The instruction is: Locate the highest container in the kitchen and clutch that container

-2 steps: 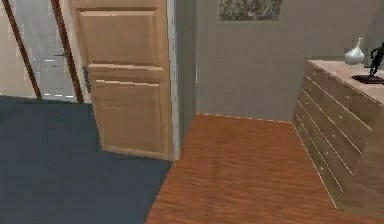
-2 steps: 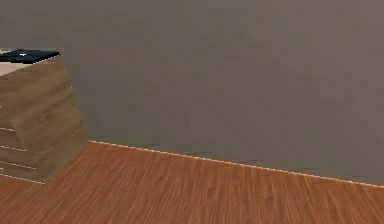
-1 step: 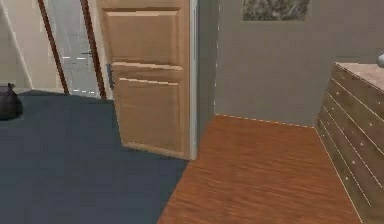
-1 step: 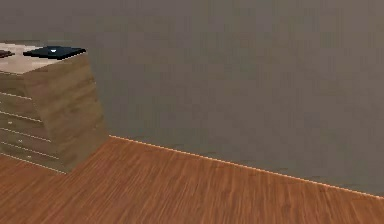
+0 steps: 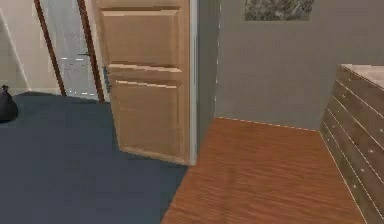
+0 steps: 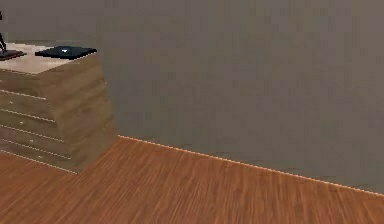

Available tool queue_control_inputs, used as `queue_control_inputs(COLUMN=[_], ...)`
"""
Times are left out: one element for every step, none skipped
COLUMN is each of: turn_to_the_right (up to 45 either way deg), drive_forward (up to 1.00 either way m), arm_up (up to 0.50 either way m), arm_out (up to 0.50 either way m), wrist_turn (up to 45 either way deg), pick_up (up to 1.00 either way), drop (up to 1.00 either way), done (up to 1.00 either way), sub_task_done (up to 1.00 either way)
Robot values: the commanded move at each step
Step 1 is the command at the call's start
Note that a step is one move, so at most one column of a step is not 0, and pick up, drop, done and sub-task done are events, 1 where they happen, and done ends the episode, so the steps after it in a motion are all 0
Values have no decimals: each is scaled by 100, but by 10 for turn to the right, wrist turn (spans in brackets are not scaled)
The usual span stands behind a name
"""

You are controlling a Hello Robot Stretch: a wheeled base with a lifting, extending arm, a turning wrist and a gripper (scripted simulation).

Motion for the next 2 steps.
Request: queue_control_inputs(turn_to_the_right=[-450, -60], drive_forward=[0, 0], arm_up=[0, 0], arm_out=[0, 0], wrist_turn=[0, 0], pick_up=[0, 0], drop=[0, 0], done=[0, 0], sub_task_done=[0, 0])
